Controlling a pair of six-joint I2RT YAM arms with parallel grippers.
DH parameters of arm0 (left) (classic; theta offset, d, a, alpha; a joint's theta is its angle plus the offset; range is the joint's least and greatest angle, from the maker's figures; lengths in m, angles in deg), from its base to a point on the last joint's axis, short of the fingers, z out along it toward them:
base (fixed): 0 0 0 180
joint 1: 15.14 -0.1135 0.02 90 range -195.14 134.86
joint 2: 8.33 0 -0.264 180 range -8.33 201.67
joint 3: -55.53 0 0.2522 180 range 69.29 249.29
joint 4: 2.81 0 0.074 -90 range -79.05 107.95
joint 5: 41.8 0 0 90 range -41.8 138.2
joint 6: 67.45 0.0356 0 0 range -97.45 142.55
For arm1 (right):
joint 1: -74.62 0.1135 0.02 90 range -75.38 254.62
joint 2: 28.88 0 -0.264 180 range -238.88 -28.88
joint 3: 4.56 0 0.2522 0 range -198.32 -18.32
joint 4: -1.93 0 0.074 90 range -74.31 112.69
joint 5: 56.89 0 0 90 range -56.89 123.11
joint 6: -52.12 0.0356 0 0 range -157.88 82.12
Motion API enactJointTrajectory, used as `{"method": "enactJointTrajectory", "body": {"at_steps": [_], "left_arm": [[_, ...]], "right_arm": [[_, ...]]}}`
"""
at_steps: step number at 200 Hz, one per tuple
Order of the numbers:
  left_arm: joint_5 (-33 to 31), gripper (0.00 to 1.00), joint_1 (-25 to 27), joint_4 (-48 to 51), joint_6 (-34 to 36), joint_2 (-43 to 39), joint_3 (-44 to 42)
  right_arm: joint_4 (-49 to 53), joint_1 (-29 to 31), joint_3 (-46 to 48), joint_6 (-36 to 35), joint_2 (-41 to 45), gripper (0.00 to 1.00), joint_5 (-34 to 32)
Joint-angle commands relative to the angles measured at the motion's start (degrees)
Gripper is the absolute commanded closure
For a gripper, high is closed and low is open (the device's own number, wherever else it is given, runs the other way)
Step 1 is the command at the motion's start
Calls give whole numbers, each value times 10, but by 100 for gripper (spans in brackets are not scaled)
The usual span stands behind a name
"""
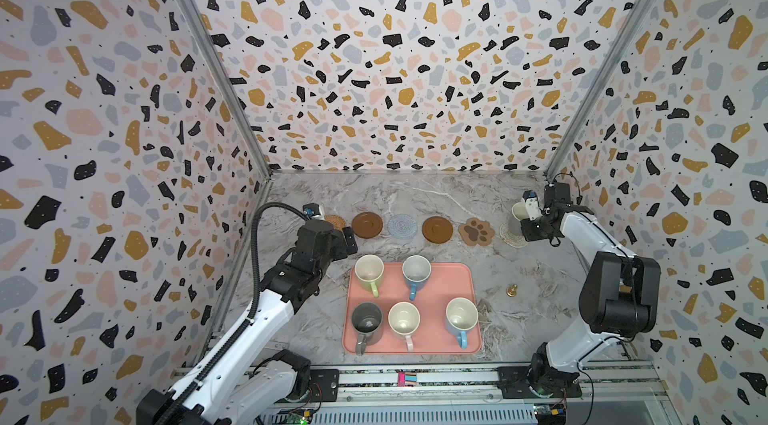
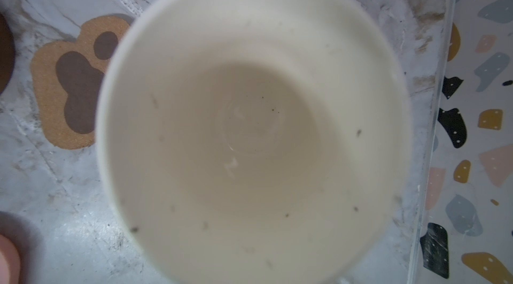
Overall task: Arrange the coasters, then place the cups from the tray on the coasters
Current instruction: 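Lower the white mug onto the multicolour woven coaster and open right gripper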
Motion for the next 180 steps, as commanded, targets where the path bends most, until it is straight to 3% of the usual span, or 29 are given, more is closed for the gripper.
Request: {"method": "enactJointTrajectory", "body": {"at_steps": [1,180], "left_arm": [[4,1,3,-13,11,-5,-5],[6,1,3,-9,12,-4,-2]], "right_arm": [[-10,-3,-30,-8,0,92,-1],[-13,-8,-34,-8,-23,92,2]]}}
